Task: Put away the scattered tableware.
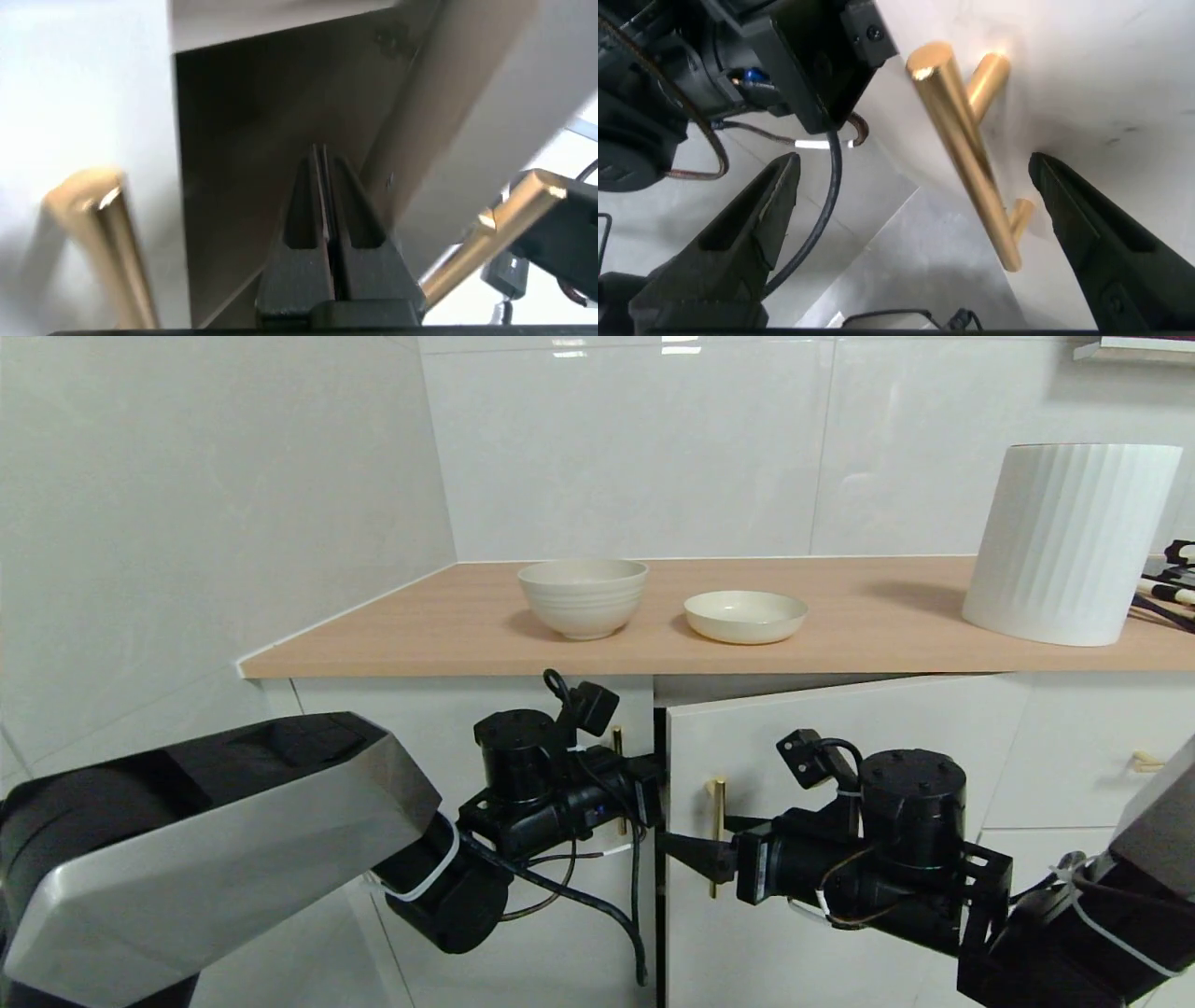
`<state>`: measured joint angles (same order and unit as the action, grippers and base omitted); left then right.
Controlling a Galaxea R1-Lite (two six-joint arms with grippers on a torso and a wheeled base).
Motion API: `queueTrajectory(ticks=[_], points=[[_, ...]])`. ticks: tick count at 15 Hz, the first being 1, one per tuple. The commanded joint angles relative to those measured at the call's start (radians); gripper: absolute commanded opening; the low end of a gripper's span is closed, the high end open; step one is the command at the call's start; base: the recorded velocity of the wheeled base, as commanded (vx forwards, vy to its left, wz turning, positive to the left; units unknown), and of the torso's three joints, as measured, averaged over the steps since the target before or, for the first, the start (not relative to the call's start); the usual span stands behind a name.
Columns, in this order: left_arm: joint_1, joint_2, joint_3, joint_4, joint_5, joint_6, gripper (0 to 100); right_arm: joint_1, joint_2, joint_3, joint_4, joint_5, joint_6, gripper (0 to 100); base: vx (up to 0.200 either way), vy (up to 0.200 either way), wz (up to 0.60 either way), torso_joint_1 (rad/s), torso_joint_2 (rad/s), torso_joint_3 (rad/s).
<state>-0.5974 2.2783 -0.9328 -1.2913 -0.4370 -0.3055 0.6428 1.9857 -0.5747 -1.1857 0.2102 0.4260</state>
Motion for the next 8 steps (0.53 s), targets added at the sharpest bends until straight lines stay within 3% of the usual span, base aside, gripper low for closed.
queueTrajectory(ticks=[1, 8], points=[[0.002, -0.005, -0.023, 0.012, 0.006, -0.001, 0, -0.005, -0.071, 0.027, 0.017, 0.001, -0.004, 100, 0.000, 0.000, 0.00, 0.000, 0.00, 0.000], [-0.016, -0.056, 0.042, 0.009, 0.006, -0.001, 0, -0.022, -0.252, 0.251, 0.017, 0.031, -0.006, 100, 0.000, 0.000, 0.00, 0.000, 0.00, 0.000]])
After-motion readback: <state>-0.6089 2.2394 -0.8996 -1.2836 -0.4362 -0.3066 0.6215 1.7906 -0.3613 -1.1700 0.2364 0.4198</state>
